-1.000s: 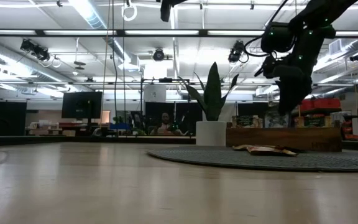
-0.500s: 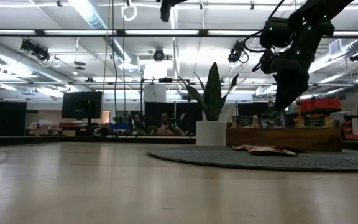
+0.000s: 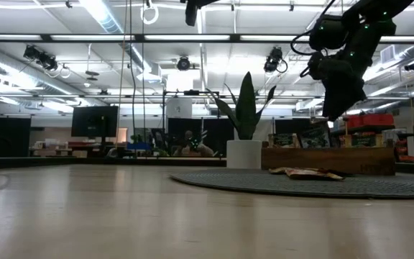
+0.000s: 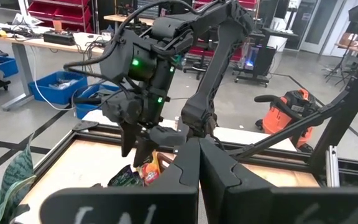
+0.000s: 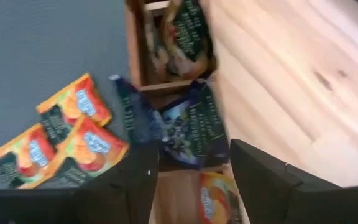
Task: Pick & Place Tea
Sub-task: Put the purple tea bag into the wooden organizer, then put the yellow tea bag into the wooden organizer
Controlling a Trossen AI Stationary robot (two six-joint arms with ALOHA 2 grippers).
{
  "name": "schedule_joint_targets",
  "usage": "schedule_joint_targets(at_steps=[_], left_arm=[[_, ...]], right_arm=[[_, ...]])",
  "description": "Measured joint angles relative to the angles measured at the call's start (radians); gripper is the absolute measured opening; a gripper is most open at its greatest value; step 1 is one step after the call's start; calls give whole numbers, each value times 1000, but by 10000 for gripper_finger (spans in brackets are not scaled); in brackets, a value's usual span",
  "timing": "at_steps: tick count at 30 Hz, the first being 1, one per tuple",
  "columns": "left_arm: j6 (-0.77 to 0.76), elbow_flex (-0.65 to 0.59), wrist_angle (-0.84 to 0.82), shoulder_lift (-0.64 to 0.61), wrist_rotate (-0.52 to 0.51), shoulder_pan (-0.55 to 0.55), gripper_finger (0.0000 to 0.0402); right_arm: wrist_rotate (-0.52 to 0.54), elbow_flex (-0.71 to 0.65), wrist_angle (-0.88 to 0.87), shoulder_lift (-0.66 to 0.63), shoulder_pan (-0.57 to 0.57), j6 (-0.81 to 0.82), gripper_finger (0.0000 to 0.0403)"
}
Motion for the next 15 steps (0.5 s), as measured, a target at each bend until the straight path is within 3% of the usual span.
schedule_joint_targets(at_steps=[9, 15], left_arm=[[-29, 0, -71, 0, 0, 0, 3], [-111, 0, -213, 12, 1, 6, 3]], right_arm=[[16, 7, -59, -49, -4, 35, 192], [-61, 30, -83, -169, 38, 149, 110]])
